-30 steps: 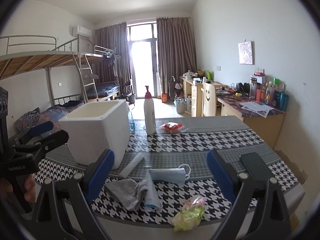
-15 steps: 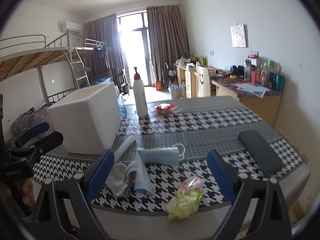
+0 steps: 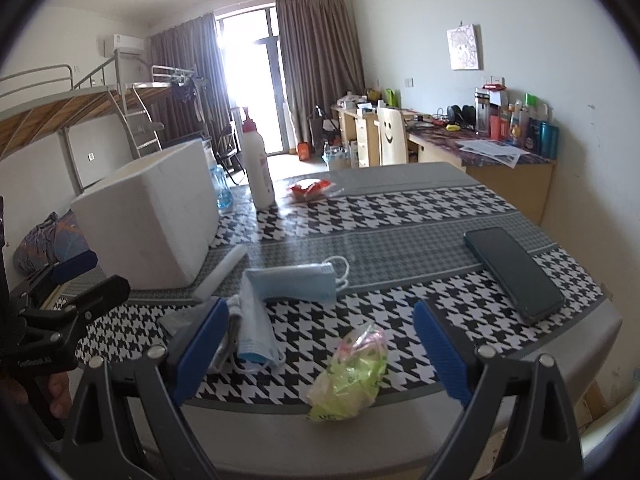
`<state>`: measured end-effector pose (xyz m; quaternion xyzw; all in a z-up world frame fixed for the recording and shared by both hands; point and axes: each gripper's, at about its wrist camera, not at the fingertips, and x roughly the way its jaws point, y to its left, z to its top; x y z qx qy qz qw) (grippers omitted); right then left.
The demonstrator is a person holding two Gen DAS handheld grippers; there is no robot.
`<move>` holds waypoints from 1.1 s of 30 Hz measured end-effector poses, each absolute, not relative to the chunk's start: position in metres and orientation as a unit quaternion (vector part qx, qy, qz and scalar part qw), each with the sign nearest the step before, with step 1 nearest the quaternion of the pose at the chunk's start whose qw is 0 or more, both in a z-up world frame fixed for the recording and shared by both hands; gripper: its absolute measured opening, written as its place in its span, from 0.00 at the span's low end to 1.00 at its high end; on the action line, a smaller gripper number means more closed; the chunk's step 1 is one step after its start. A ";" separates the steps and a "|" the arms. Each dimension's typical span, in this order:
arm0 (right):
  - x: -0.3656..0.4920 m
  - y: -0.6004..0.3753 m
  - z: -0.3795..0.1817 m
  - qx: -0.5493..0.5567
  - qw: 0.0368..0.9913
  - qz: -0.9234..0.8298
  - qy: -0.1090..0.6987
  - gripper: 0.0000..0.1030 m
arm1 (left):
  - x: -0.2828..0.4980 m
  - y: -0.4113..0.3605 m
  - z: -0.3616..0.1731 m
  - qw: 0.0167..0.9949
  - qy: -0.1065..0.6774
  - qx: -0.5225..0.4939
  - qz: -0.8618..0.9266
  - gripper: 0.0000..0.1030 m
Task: Organize soft objects
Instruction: 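Lower the left gripper onto the grey sock and close on it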
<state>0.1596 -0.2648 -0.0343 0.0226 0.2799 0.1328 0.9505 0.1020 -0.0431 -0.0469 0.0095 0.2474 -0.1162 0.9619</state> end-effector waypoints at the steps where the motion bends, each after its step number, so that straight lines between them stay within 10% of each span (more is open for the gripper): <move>1: 0.159 -0.265 -0.036 0.020 0.950 0.130 0.282 0.93 | 0.104 -0.044 -0.049 0.960 0.254 0.010 -0.120 0.99; 17: 0.169 -0.271 -0.062 0.034 0.938 0.102 0.328 0.93 | 0.131 -0.050 -0.081 0.934 0.333 0.005 -0.127 0.98; 33: 0.172 -0.273 -0.073 0.044 0.930 0.098 0.351 0.93 | 0.148 -0.053 -0.105 0.906 0.404 0.019 -0.128 0.65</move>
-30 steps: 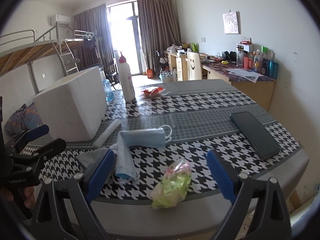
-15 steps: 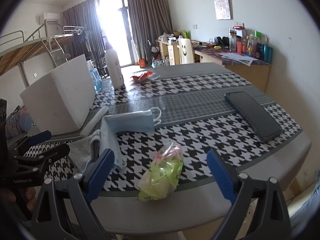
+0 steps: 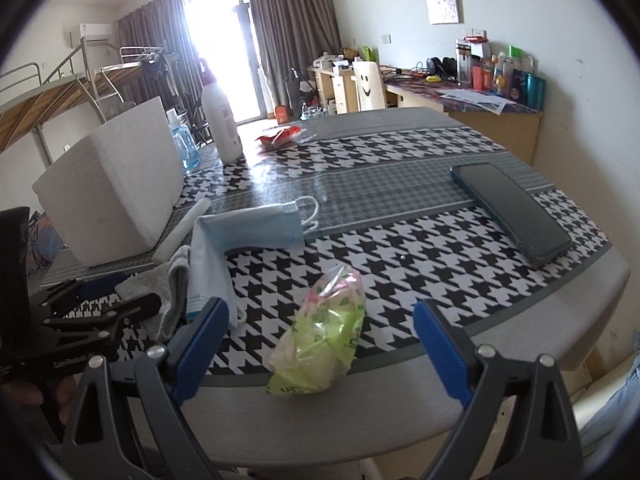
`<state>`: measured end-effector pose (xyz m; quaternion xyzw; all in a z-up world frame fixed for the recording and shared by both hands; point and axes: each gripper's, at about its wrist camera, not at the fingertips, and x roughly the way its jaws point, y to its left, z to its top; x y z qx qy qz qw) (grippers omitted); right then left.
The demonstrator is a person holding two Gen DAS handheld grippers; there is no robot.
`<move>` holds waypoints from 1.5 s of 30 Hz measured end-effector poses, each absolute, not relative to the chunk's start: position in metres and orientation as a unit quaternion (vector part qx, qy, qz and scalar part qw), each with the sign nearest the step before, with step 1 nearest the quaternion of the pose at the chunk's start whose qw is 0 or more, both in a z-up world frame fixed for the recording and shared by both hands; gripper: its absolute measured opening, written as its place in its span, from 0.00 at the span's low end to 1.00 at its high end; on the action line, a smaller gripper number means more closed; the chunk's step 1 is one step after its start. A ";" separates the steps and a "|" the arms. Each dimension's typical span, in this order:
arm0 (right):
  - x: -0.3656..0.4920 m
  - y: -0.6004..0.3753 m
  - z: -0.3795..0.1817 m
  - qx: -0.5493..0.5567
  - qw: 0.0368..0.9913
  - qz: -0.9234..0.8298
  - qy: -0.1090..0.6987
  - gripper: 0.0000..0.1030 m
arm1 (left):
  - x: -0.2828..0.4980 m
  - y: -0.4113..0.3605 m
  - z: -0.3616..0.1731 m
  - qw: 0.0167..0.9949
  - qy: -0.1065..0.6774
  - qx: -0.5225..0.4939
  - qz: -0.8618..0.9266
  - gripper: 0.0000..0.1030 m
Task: Organize soft objects
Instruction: 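Lower the left gripper onto the grey sock and close on it, then close the right gripper on the clear plastic bag while the left gripper lifts the sock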
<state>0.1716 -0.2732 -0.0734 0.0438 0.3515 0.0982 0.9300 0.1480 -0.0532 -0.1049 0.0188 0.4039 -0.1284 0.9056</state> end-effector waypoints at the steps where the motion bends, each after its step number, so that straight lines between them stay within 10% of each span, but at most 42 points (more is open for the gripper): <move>1: 0.171 -0.274 -0.073 0.045 0.931 0.096 0.349 0.93 | 0.148 -0.053 -0.106 0.904 0.407 0.019 -0.128 0.62; 13: 0.173 -0.276 -0.088 0.056 0.923 0.079 0.372 0.93 | 0.144 -0.063 -0.102 0.906 0.397 0.032 -0.142 0.19; 19: 0.174 -0.272 -0.094 0.052 0.921 0.079 0.377 0.90 | 0.137 -0.057 -0.095 0.912 0.381 0.023 -0.151 0.18; 22: 0.176 -0.270 -0.097 0.054 0.916 0.085 0.388 0.62 | 0.132 -0.054 -0.091 0.914 0.374 0.020 -0.157 0.18; 31: 0.174 -0.270 -0.096 0.056 0.914 0.085 0.391 0.27 | 0.123 -0.053 -0.082 0.919 0.358 0.015 -0.165 0.18; 45: 0.168 -0.269 -0.061 0.046 0.932 0.093 0.346 0.26 | 0.102 -0.039 -0.045 0.937 0.307 0.005 -0.166 0.18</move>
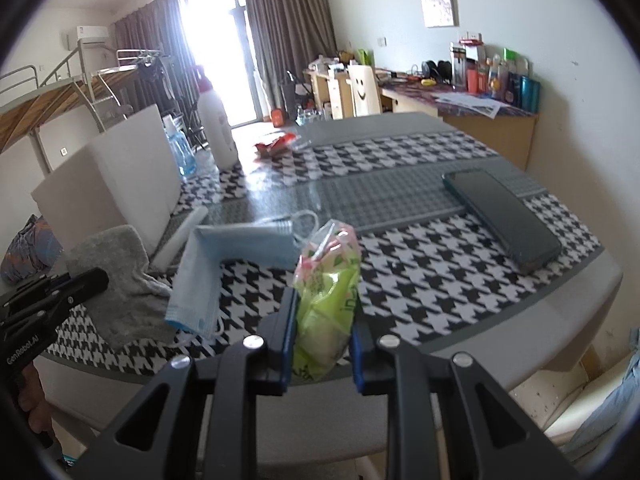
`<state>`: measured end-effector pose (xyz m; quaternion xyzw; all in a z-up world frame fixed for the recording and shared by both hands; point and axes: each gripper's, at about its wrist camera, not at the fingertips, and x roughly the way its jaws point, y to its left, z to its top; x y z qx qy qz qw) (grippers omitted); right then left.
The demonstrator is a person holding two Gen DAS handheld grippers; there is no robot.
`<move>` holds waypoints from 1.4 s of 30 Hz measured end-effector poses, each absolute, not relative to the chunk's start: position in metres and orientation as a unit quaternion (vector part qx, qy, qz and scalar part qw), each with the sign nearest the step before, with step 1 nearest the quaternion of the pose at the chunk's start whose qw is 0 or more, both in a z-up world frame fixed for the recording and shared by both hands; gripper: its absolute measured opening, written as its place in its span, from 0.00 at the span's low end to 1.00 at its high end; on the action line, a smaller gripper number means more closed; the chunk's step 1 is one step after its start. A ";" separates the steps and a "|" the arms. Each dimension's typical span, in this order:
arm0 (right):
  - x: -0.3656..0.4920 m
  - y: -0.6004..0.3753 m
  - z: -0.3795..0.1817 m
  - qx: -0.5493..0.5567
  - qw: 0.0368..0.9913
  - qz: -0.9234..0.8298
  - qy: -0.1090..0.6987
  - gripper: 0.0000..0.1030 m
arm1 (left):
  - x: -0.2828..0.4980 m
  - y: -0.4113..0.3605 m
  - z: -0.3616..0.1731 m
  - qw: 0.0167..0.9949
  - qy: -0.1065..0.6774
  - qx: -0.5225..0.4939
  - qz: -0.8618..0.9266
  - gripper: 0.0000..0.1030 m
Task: Organize soft objects
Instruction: 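Close the right gripper on the clear plastic bag while the left gripper lifts the sock, then carry the grey sock and plastic bag over the white foam box with both grippers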
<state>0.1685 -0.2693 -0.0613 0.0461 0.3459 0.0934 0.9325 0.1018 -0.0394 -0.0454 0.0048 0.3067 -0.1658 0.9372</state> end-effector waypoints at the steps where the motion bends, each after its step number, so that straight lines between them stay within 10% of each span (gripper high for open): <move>1: 0.168 -0.268 -0.058 0.046 0.934 0.096 0.341 0.26 | 0.101 -0.039 -0.043 0.938 0.304 0.005 -0.165 0.18; 42: 0.204 -0.245 0.002 0.033 0.953 0.163 0.253 0.26 | 0.137 -0.049 0.013 0.962 0.225 0.020 -0.152 0.18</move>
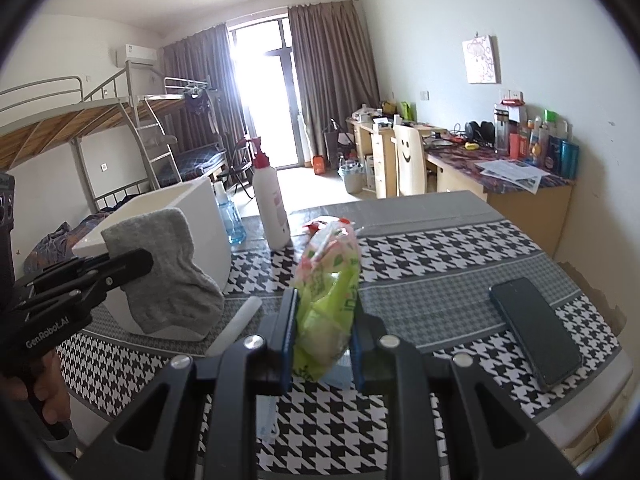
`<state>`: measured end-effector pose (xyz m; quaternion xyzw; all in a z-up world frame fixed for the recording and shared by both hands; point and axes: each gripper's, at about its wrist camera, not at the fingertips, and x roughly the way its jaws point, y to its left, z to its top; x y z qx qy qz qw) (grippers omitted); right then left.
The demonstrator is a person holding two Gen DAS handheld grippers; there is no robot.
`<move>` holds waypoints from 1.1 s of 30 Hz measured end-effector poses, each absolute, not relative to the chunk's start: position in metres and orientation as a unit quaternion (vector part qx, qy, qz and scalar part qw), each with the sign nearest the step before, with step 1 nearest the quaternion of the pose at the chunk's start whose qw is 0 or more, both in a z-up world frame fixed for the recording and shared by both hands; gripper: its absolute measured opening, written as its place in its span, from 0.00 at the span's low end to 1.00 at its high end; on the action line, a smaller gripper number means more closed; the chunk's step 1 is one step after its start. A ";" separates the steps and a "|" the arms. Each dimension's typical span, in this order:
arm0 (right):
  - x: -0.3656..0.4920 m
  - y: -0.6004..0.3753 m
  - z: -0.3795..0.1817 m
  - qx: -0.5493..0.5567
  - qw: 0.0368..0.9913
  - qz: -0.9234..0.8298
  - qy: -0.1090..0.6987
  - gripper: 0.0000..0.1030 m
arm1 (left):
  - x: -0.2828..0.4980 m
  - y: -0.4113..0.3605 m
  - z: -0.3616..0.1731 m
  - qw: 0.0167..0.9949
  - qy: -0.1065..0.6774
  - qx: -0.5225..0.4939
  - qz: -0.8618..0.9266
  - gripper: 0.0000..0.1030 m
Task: Organize soft objects
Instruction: 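Carry the grey sock and plastic bag over the white foam box with both grippers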
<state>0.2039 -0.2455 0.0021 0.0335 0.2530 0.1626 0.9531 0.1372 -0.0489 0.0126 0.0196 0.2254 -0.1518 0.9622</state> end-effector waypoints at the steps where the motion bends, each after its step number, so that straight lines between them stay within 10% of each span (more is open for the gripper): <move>1: 0.204 -0.245 0.003 0.033 0.954 0.163 0.251 0.26 | 0.138 -0.049 0.014 0.963 0.224 0.020 -0.151 0.18; 33: 0.237 -0.242 0.032 0.027 0.957 0.189 0.218 0.26 | 0.166 -0.042 0.047 0.973 0.188 0.022 -0.133 0.18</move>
